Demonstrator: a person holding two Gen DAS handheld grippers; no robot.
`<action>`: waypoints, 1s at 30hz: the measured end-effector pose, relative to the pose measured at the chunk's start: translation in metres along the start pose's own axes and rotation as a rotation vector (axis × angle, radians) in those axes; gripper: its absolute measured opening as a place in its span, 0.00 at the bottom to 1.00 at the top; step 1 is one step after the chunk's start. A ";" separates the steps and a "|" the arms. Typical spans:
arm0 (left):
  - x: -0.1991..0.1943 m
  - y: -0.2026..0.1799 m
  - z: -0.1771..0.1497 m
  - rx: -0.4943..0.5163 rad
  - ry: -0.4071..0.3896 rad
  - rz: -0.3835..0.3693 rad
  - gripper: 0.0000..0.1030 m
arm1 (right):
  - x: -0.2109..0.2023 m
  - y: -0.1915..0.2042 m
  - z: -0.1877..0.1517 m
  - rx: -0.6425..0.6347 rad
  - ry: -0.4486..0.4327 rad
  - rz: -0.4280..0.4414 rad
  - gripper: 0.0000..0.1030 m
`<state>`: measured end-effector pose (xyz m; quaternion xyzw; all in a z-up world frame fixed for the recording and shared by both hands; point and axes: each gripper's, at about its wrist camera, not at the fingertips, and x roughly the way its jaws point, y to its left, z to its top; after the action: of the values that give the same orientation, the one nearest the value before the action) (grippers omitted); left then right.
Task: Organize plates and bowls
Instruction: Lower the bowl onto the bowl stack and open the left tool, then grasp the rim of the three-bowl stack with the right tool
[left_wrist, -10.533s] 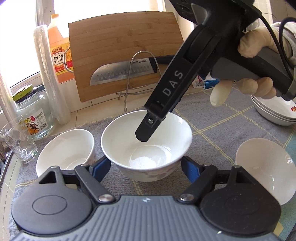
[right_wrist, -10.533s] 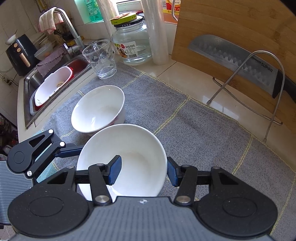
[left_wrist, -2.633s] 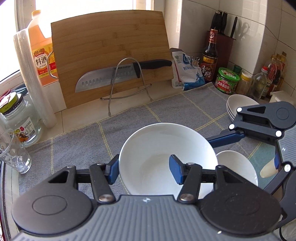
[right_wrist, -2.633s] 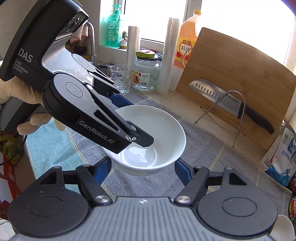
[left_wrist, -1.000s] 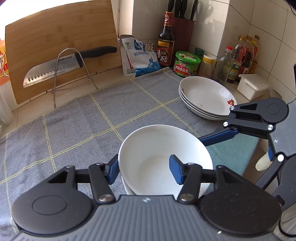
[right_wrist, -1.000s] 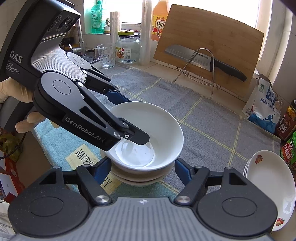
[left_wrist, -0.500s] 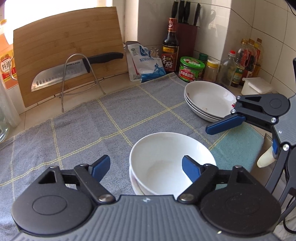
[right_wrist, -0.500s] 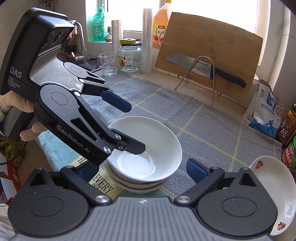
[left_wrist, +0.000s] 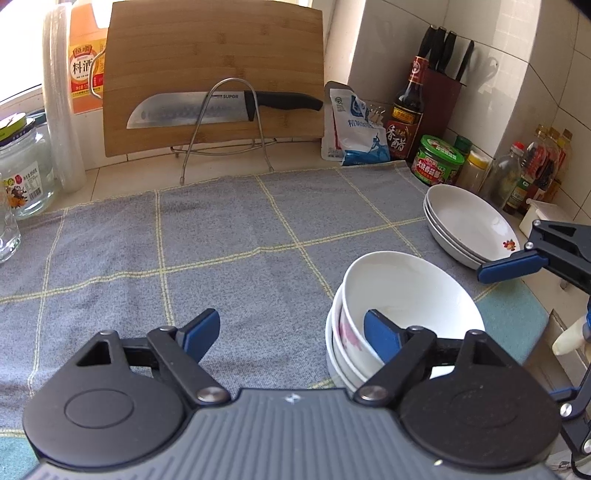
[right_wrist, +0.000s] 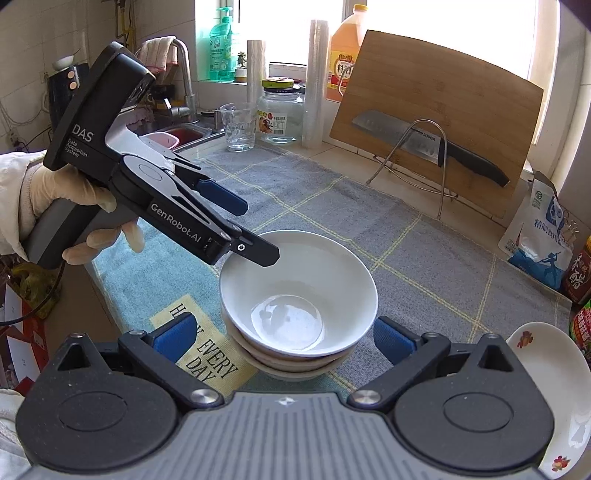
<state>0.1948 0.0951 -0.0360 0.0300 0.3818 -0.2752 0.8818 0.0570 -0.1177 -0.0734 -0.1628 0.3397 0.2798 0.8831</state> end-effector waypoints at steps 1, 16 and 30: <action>-0.005 -0.002 0.000 0.014 -0.017 0.010 0.83 | 0.000 -0.001 -0.001 -0.010 0.003 0.002 1.00; -0.043 -0.037 -0.040 0.139 -0.061 0.045 0.99 | 0.023 -0.024 -0.027 -0.113 0.111 0.038 1.00; 0.011 -0.035 -0.058 0.331 0.065 -0.092 0.99 | 0.069 -0.039 -0.046 -0.017 0.252 0.027 1.00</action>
<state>0.1453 0.0761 -0.0788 0.1661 0.3607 -0.3734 0.8384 0.0994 -0.1444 -0.1505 -0.1995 0.4480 0.2717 0.8280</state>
